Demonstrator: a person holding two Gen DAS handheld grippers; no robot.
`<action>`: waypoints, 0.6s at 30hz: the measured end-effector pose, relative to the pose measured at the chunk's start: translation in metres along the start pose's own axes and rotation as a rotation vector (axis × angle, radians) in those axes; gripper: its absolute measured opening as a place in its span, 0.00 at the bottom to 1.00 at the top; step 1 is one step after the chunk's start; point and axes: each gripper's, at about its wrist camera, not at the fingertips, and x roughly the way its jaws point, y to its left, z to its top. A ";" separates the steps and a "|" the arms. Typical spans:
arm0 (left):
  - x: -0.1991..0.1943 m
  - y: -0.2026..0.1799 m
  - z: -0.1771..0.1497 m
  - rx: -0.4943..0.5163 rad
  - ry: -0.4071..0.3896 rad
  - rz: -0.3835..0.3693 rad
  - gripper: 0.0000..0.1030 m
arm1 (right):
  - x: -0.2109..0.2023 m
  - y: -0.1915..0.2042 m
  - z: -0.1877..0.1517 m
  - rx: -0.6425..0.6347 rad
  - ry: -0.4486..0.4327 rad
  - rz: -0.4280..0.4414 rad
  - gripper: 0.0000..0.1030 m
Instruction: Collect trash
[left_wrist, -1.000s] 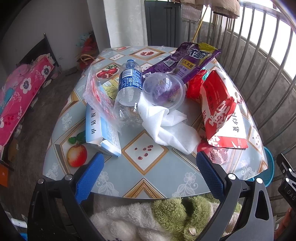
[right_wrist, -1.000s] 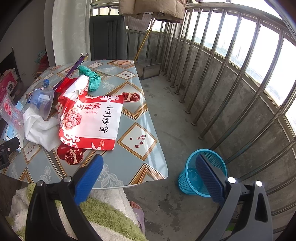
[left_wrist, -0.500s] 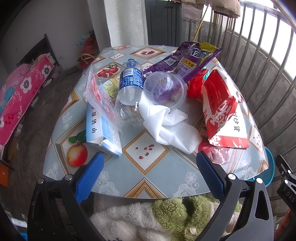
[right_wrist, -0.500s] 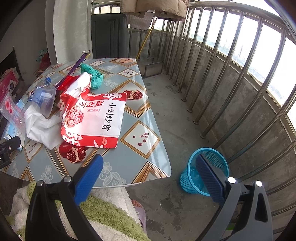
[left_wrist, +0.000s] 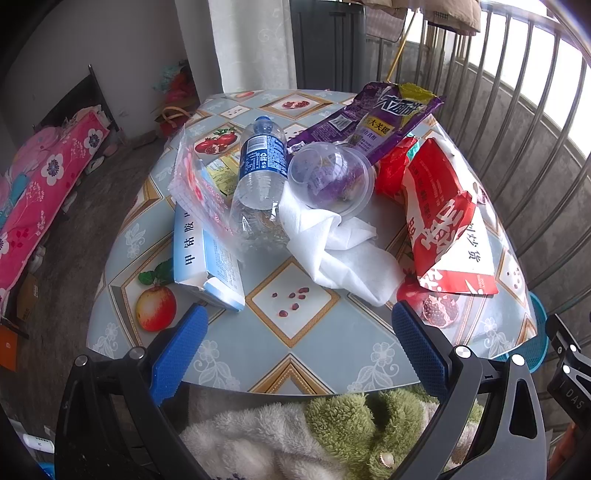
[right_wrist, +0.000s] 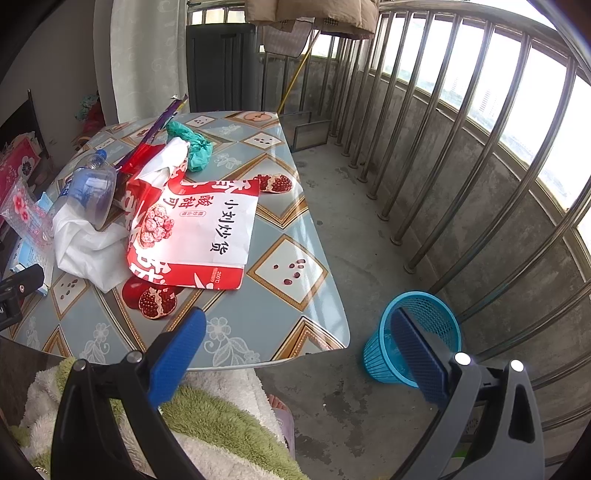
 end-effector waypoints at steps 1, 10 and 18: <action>0.000 0.000 0.000 0.000 0.000 0.000 0.93 | 0.000 0.001 0.000 -0.001 0.001 0.001 0.95; 0.000 0.000 0.000 0.000 0.000 0.000 0.93 | 0.000 0.002 -0.001 -0.003 0.004 0.004 0.95; 0.000 0.000 0.001 0.000 0.001 0.000 0.93 | 0.000 0.003 -0.001 -0.003 0.003 0.004 0.95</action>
